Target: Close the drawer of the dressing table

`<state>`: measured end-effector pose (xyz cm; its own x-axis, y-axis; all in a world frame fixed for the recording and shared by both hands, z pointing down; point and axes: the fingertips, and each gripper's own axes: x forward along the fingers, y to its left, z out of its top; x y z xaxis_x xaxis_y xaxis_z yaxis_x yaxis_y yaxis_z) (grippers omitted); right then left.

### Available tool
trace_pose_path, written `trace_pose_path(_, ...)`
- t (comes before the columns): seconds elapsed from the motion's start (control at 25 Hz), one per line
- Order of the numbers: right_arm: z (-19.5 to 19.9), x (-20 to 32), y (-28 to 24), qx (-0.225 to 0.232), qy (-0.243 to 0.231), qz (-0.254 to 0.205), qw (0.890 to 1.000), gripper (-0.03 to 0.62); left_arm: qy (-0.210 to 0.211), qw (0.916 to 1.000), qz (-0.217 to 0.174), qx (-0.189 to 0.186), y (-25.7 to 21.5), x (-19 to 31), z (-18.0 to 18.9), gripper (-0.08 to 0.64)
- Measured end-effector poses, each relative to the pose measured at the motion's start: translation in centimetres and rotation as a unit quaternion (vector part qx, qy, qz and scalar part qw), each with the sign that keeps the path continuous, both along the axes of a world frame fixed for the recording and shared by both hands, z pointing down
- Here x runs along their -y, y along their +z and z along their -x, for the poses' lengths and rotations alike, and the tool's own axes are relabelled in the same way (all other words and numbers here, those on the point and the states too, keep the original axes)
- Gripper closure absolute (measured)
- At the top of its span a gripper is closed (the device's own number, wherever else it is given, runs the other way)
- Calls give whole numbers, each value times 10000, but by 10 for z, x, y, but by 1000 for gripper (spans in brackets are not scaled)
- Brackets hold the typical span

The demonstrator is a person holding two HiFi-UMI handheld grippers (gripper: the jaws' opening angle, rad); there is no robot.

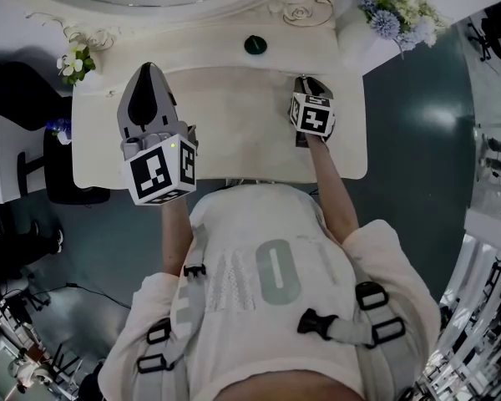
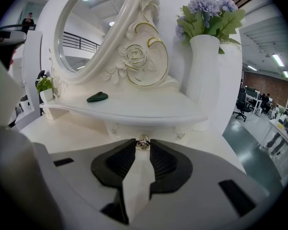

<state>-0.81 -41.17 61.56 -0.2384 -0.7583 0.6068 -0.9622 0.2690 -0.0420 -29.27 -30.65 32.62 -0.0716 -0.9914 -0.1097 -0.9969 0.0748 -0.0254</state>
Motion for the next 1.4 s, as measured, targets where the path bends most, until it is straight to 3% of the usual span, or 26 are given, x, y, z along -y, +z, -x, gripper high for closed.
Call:
trace_pose_path(0.44,-3,-2,-10,13,62,-73,10000,428,88,10000,-24,-32,-1,-4,-2,540)
trace_pose_path(0.8,0,-6,-99,-46,-48,-1133,9935,428,223,9997,-107,-39,-5,-9,-5,540)
trace_pose_path(1.04,12,-17,-195,119,-163,-2240,9744,437,322,9993,-166,-16,-11,-14,-11,540)
trace_pose_path(1.24,28,-41,-264,385,-254,-3134,9485,499,387,9989,-263,32,-19,-19,-15,540)
trace_pose_path(1.4,40,-61,-296,429,-413,-3587,9315,583,412,9986,-325,42,-24,-24,-17,540)
